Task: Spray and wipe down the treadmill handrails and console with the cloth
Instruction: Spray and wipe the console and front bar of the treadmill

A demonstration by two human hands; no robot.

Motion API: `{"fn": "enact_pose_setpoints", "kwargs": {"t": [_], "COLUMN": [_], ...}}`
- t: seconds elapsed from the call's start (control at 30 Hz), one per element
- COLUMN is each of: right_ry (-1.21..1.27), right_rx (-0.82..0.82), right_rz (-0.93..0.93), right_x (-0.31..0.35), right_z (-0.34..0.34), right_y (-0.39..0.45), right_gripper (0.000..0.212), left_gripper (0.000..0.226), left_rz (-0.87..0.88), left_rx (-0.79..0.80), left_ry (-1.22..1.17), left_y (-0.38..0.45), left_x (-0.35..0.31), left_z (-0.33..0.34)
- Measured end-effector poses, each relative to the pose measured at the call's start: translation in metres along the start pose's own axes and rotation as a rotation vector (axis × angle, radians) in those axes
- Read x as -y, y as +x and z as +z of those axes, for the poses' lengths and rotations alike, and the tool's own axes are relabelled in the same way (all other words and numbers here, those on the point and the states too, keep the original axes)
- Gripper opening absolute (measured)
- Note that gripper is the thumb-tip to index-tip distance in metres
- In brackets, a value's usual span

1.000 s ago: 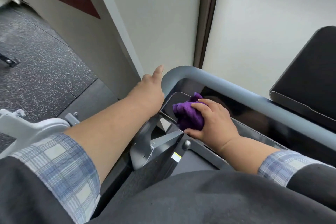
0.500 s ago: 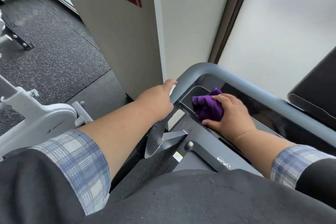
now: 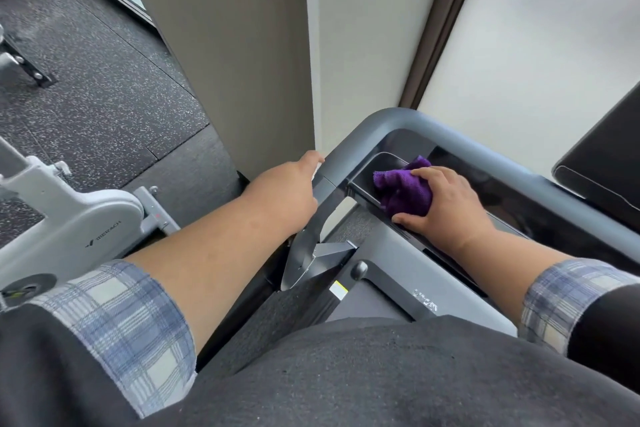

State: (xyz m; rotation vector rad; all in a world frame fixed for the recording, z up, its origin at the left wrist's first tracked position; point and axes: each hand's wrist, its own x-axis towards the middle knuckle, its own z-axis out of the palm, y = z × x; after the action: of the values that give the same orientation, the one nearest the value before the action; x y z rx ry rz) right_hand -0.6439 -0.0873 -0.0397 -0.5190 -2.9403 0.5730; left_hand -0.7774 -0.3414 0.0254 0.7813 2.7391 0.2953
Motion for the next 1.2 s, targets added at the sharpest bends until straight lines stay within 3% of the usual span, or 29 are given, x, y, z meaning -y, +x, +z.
{"fn": "enact_pose_setpoints", "kwargs": {"t": [0.23, 0.4, 0.53, 0.73, 0.87, 1.0, 1.1, 1.2], "right_ry": [0.018, 0.391, 0.521, 0.346, -0.015, -0.055, -0.122, -0.073], "right_rx": [-0.013, -0.079, -0.109, 0.114, 0.131, 0.071, 0.039, 0.053], "right_rz": [0.018, 0.067, -0.046, -0.453, -0.515, -0.324, -0.151, -0.105], "right_x": [0.008, 0.034, 0.085, 0.160, 0.169, 0.143, 0.112, 0.108], "right_z": [0.001, -0.003, -0.010, 0.019, 0.042, 0.024, 0.005, 0.004], "right_y": [-0.001, -0.003, 0.011, 0.023, 0.027, 0.068, 0.101, 0.107], "right_gripper": [0.077, 0.057, 0.056, 0.062, 0.050, 0.044, 0.046, 0.045], "left_gripper": [0.058, 0.063, 0.066, 0.069, 0.070, 0.068, 0.068, 0.067], "left_rz": [-0.025, -0.010, -0.077, -0.119, -0.164, -0.149, -0.125, -0.125], "left_rx": [-0.069, -0.144, -0.195, -0.366, -0.327, -0.226, -0.231, -0.240], "left_ry": [-0.079, -0.243, -0.438, -0.616, -0.567, -0.556, -0.529, -0.534], "left_y": [-0.052, -0.074, -0.087, -0.116, -0.121, -0.124, -0.122, -0.119], "left_x": [0.014, 0.008, 0.005, 0.012, 0.018, 0.022, 0.025, 0.030], "left_z": [0.007, 0.029, 0.041, 0.051, 0.049, 0.045, 0.042, 0.041]}}
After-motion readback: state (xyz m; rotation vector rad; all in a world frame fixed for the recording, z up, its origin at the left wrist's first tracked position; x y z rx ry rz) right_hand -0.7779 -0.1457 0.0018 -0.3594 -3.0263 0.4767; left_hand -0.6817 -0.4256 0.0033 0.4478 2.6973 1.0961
